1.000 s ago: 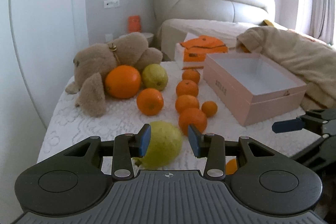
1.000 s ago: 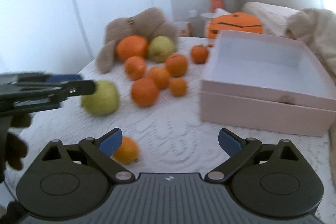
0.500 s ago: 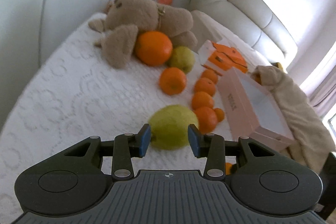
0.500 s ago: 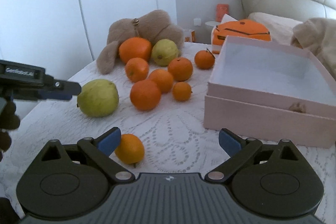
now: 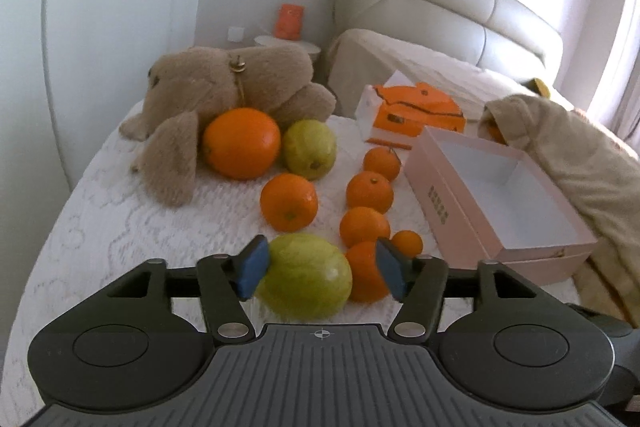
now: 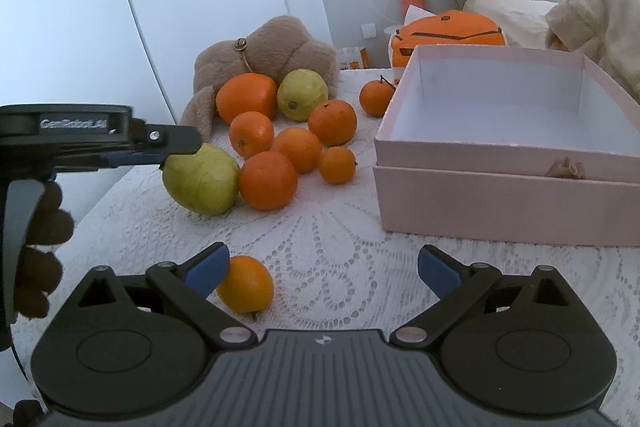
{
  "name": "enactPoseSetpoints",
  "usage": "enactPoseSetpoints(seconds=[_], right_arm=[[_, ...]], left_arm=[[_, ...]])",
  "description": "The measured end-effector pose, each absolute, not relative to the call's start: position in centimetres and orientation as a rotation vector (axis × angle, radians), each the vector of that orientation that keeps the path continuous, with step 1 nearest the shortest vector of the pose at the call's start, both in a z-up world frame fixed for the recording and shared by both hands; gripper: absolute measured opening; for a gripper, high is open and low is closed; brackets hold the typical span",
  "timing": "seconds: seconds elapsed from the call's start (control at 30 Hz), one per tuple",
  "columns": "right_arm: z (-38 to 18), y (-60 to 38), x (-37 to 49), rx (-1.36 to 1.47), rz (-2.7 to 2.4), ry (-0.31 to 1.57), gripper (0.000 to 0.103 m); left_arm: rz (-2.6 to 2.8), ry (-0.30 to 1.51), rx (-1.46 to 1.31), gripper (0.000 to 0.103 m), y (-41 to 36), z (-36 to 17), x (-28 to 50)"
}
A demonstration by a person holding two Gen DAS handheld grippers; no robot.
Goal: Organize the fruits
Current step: 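Move the left gripper to the large green pomelo and close on it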
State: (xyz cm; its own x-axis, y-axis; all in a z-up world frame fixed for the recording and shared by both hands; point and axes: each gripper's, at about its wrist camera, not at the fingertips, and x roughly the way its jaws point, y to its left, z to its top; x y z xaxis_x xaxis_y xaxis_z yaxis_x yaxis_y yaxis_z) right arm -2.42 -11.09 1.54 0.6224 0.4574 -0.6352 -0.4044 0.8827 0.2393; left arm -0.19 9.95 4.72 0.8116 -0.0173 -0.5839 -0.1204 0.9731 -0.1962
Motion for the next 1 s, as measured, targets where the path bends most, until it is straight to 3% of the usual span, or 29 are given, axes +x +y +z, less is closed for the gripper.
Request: enactPoseSetpoints(seconds=[0.33,0.63,0.87,1.0], right_arm=[[1.2,-11.5,-1.8,0.133,0.502,0.78,0.1],[1.1,-11.5,-1.8,0.135,0.515,0.782,0.1],[1.1,-11.4,-2.0,0.13,0.522,0.782,0.101],[1.1,-11.4,-1.9,0.13,0.523,0.784,0.101]], left_arm=[[0.12,0.623,-0.036,0.07,9.2,2.8,2.0],[0.077,0.572,-0.103,0.071,11.3,1.7,3.0],[0.004,0.598,-0.039,0.082,10.9,1.9,2.3],[-0.014,0.595,-0.004,0.082,10.7,1.8,2.0]])
